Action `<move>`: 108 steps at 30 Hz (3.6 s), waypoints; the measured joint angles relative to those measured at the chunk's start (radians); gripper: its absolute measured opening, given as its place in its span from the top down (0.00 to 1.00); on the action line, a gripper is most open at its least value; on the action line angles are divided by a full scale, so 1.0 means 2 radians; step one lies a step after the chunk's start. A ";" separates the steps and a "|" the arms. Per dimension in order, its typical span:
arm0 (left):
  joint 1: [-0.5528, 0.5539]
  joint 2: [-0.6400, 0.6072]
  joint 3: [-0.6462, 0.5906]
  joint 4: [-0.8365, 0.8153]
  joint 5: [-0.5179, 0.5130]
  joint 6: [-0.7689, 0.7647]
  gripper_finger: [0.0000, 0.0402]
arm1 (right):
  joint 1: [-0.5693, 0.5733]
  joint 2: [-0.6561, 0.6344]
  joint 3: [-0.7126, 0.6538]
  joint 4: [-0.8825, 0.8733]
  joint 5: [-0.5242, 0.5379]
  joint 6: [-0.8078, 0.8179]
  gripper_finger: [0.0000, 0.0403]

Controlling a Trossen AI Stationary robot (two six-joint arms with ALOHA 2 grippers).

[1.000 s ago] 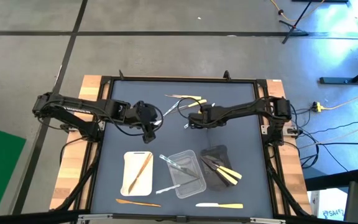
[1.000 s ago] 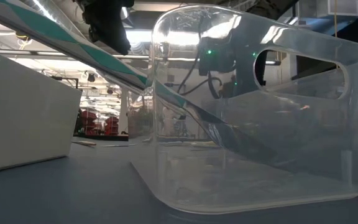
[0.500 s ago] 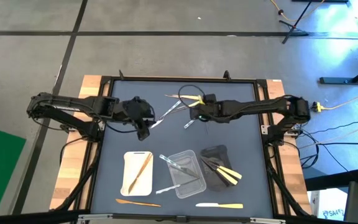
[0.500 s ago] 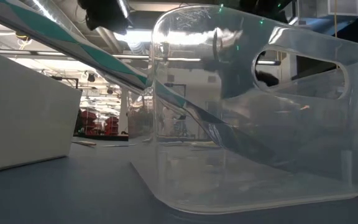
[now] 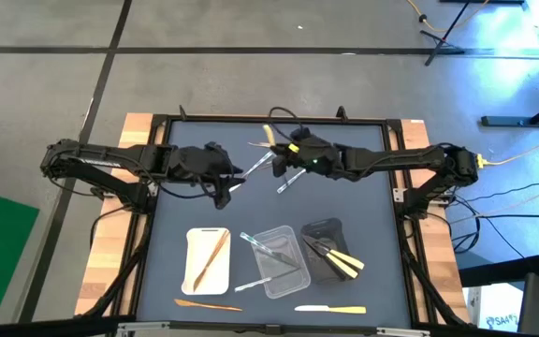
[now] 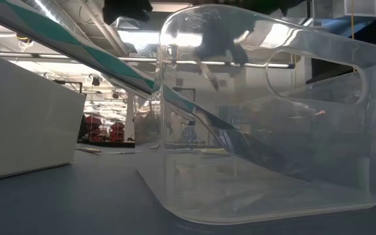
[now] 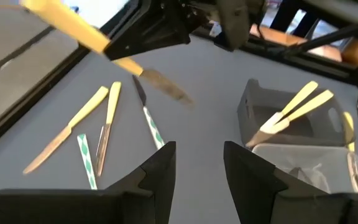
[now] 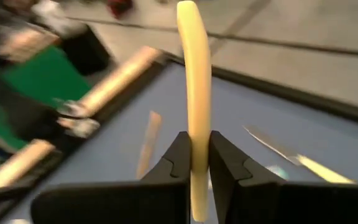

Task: Sort silverware by color (type)
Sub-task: Put the yellow table knife into the black transparent bin

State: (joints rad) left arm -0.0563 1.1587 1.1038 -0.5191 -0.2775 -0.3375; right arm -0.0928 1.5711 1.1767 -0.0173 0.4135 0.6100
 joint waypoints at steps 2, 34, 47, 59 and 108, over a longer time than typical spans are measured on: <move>0.000 0.000 0.000 0.011 0.000 0.004 0.68 | 0.000 0.000 0.000 0.039 -0.018 -0.028 0.95; -0.003 0.000 0.000 0.160 0.003 0.096 0.68 | 0.000 0.000 0.000 0.311 -0.321 -0.193 0.95; -0.002 0.000 -0.001 0.214 0.005 0.096 0.68 | 0.000 0.000 0.000 0.326 -0.327 -0.194 0.95; -0.002 0.023 -0.001 0.235 0.005 0.106 0.68 | 0.000 0.000 0.000 0.336 -0.327 -0.214 0.95; -0.002 0.031 -0.001 0.247 -0.001 0.123 0.93 | 0.000 0.000 0.001 0.301 -0.343 -0.209 0.70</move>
State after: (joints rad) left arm -0.0608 1.2198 1.1023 -0.0251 -0.2788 -0.0921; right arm -0.0921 1.5719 1.1786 0.5838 -0.2724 0.1924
